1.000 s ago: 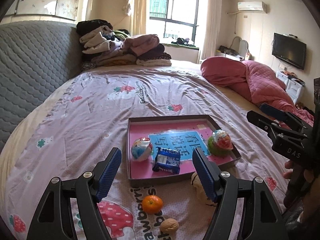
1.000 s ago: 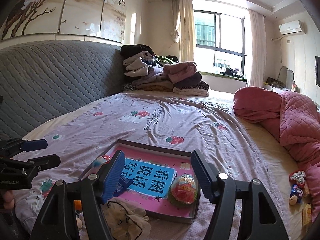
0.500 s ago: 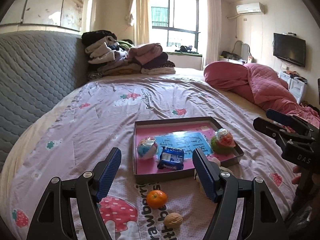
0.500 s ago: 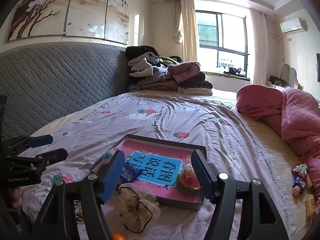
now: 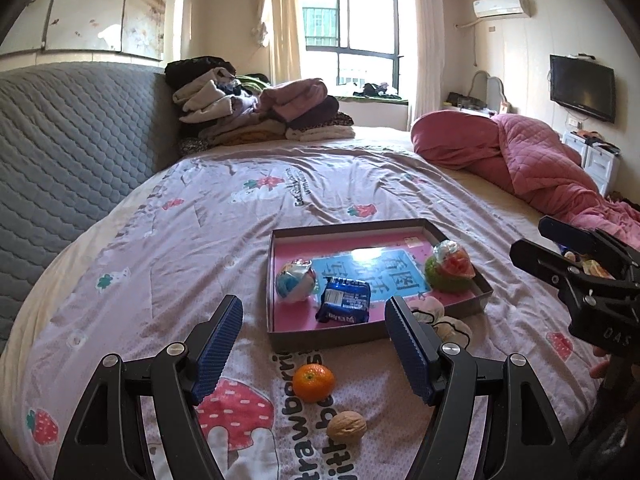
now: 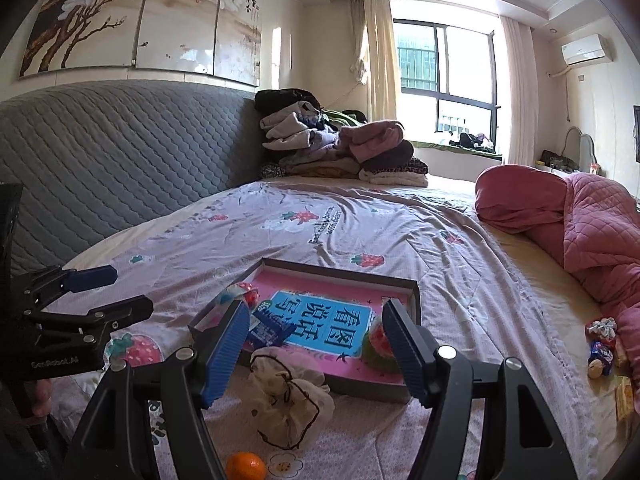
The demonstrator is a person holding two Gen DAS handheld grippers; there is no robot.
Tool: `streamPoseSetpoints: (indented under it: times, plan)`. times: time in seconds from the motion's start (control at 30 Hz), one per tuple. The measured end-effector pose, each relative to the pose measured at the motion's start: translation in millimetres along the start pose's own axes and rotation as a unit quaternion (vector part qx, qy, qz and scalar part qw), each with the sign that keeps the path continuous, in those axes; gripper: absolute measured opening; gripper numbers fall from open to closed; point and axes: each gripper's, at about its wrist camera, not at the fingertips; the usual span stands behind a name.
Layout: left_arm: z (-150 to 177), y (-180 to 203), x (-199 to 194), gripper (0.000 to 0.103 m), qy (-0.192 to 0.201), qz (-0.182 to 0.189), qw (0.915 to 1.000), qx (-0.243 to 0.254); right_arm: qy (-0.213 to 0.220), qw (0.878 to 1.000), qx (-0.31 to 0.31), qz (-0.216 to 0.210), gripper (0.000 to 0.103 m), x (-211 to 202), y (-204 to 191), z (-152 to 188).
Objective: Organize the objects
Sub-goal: 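Withdraw both open tools from the tray toward the oranges and walnut, then move the left tool to the walnut while the right tool approaches an orange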
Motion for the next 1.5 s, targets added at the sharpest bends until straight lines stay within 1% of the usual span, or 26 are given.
streamPoseSetpoints:
  times: [0.17,0.6,0.77,0.93,1.17,1.5]
  plan:
    - [6.0,1.5,2.8,0.075,-0.008,-0.007,0.9999,-0.002,-0.006,1.0,0.001,0.0,0.068,-0.6,-5.1,7.6]
    - [17.1,0.8,5.2,0.075,-0.016,-0.012,0.9998,-0.009,-0.022,0.999,-0.024,0.026,0.068,5.1,-20.8,24.0]
    - [23.2,1.1,8.3,0.075,-0.025,-0.014,0.9996,0.0,-0.03,0.999,-0.025,0.022,0.068,6.1,-24.2,30.6]
    - [28.0,-4.8,9.8,0.075,-0.03,-0.015,0.9994,-0.006,-0.036,0.999,-0.023,0.02,0.068,6.5,-25.3,36.3]
    - [41.5,-12.1,15.4,0.075,-0.049,-0.021,0.9985,-0.012,-0.044,0.999,-0.023,0.013,0.068,5.4,-30.6,45.0]
    - [62.8,-6.2,18.4,0.075,-0.073,-0.015,0.9972,-0.001,-0.054,0.998,-0.018,0.002,0.068,2.8,-40.2,62.7]
Point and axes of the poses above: each gripper's, at about its wrist camera, not at the fingertips, and x roughly the way its jaws point, y to its right, z to its underside, and after that the axes turned 7 degrees about -z, right-handed
